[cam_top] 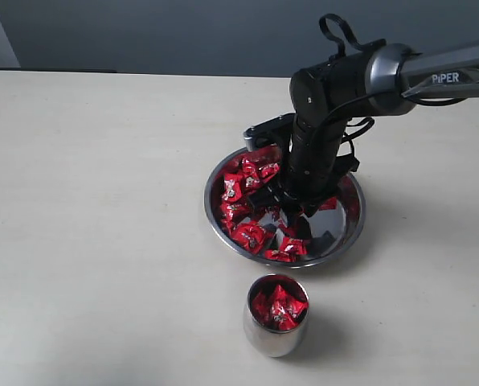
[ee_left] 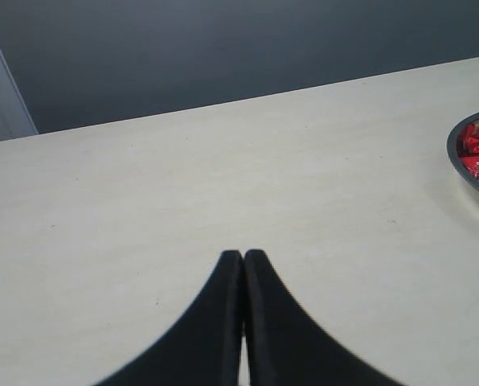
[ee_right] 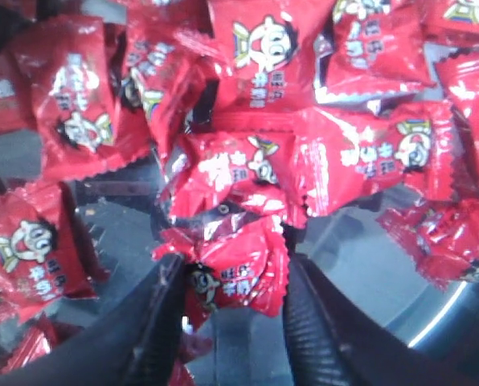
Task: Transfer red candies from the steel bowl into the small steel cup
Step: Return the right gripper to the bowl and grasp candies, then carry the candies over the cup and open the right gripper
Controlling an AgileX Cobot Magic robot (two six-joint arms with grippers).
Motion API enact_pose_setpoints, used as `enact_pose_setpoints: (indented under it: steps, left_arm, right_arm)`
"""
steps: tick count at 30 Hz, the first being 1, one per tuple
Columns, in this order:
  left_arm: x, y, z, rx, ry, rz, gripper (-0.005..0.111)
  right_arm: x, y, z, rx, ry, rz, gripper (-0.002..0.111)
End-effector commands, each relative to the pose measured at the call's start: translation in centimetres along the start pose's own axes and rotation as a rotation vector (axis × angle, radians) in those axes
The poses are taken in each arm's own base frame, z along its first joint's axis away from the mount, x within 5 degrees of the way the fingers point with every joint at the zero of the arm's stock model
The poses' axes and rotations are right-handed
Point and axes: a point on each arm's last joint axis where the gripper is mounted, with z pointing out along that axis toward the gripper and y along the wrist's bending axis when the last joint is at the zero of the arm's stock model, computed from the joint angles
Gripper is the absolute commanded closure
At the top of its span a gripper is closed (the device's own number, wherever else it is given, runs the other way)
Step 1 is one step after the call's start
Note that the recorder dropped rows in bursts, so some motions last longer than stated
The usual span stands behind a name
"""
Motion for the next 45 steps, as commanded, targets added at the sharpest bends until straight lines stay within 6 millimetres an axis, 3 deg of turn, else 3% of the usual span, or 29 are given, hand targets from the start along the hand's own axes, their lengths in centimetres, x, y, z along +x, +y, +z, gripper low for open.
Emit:
enact_pose_setpoints:
  steps: [1, 2, 3, 4, 7, 9, 12, 21, 26, 32, 37, 45]
  left_arm:
    - [0.1, 0.0, 0.0, -0.003, -0.006, -0.004, 0.106]
    - [0.1, 0.0, 0.0, -0.003, -0.006, -0.004, 0.106]
    - [0.1, 0.0, 0.0, -0.003, -0.006, -0.004, 0.106]
    - [0.1, 0.0, 0.0, -0.003, -0.006, -0.004, 0.106]
    - [0.1, 0.0, 0.0, -0.003, -0.006, -0.004, 0.106]
    - [0.1, 0.0, 0.0, -0.003, -0.006, -0.004, 0.106]
    - [0.1, 0.0, 0.0, -0.003, -0.006, -0.004, 0.106]
    - [0.1, 0.0, 0.0, -0.003, -0.006, -0.004, 0.106]
    - [0.1, 0.0, 0.0, -0.003, -0.006, -0.004, 0.106]
    - [0.1, 0.0, 0.0, -0.003, -0.006, -0.004, 0.106]
    - [0.1, 0.0, 0.0, -0.003, -0.006, -0.004, 0.106]
    - [0.1, 0.0, 0.0, -0.003, -0.006, -0.004, 0.106]
  right_arm:
    - [-0.2, -0.2, -0.1, -0.004, -0.011, 0.000, 0.083]
    - [-0.2, -0.2, -0.1, -0.004, -0.011, 0.000, 0.089]
    - [-0.2, -0.2, -0.1, -0.004, -0.013, 0.000, 0.105]
    - [-0.2, -0.2, -0.1, -0.004, -0.013, 0.000, 0.109]
    - [-0.2, -0.2, -0.4, -0.004, -0.013, 0.000, 0.109]
    - [-0.1, -0.2, -1.5, -0.004, -0.032, 0.000, 0.109]
    - [0.2, 0.0, -4.9, -0.014, -0.088, 0.005, 0.109]
    - [1.3, 0.4, -9.7, -0.027, -0.153, 0.003, 0.109]
    - [2.5, 2.1, -12.1, -0.035, -0.158, -0.048, 0.109]
    - [4.8, 5.8, -15.0, -0.057, -0.190, -0.156, 0.109]
    - [7.8, 7.5, -14.8, -0.067, -0.186, -0.225, 0.109]
    - [11.4, 7.5, -13.1, -0.123, -0.154, -0.201, 0.109]
